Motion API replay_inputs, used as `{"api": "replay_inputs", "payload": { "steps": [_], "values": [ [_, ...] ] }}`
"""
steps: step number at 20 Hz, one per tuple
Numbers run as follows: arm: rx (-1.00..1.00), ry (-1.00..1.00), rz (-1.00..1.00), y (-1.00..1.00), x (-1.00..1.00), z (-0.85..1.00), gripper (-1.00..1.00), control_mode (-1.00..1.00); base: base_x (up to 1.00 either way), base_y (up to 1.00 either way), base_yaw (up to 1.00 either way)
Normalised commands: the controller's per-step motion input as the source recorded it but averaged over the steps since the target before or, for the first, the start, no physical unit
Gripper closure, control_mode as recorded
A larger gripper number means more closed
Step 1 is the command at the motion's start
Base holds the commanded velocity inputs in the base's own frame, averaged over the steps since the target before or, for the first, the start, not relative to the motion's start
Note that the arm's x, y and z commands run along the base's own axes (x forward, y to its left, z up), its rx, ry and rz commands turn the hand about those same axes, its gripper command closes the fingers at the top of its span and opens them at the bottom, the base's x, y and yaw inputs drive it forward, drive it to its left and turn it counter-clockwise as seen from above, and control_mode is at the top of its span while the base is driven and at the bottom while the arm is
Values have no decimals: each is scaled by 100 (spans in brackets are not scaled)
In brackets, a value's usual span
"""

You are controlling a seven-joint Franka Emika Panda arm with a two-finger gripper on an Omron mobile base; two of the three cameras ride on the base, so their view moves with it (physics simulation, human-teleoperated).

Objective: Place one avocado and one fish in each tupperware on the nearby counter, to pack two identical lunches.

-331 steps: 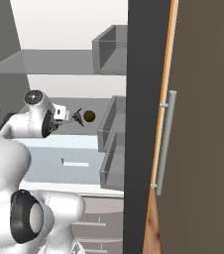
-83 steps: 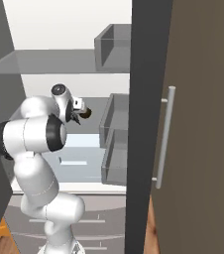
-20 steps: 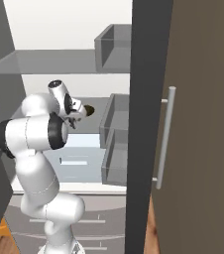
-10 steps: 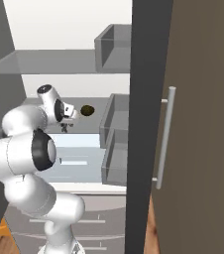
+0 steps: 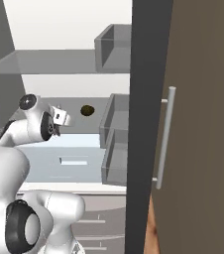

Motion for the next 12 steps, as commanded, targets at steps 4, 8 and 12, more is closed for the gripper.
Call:
{"api": "replay_inputs", "payload": {
  "steps": [4,8,12],
  "values": [
    [6,0,0,0,-9,-3,100,-100,0,0,0],
    [0,0,0,0,0,0,100,100,-100,0,0],
    [0,0,0,0,0,0,100,100,-100,4,0]
  ]
}}
